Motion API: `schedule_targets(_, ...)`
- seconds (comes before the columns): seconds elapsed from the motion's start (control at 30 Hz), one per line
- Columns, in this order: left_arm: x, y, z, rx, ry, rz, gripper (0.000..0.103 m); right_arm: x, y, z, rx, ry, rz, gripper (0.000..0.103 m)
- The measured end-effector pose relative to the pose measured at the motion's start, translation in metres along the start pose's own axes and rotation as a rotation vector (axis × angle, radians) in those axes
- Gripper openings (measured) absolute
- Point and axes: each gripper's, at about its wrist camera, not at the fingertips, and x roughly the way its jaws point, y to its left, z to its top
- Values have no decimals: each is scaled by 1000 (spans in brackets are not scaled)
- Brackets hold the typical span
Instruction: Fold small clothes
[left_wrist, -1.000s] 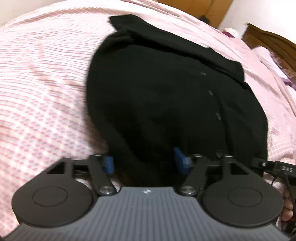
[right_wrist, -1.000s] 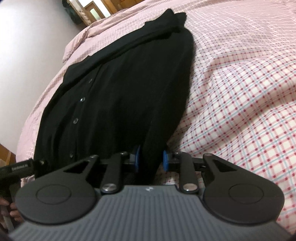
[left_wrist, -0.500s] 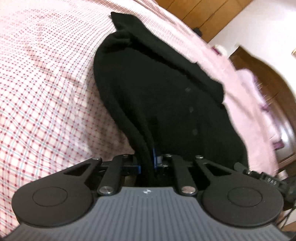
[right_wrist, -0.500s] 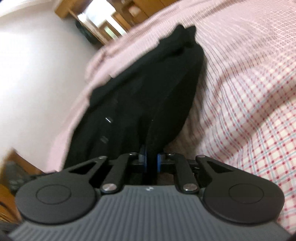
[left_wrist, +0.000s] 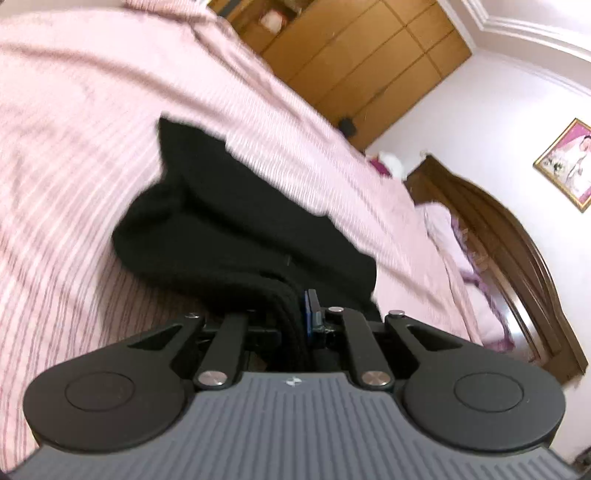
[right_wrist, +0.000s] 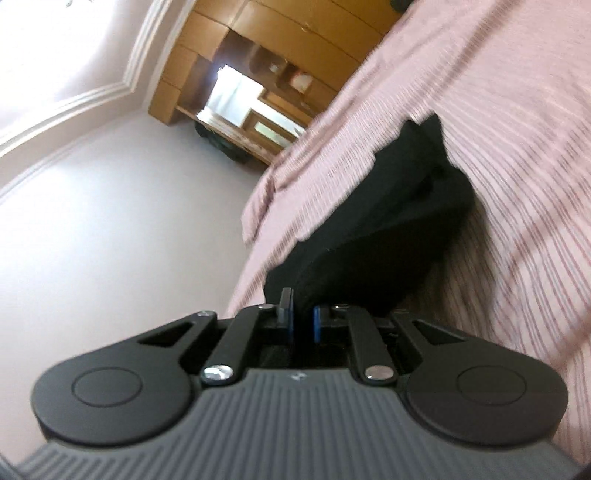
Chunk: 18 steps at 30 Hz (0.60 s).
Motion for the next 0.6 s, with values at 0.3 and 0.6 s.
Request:
schedule_targets(0.3,16,-35,65,28,-147,6,11,41,14,51,-43,-117,35,12)
schedule_targets(0.6,65,-45,116,59,-246,92,10,100,21,90,-135,-221,8,12)
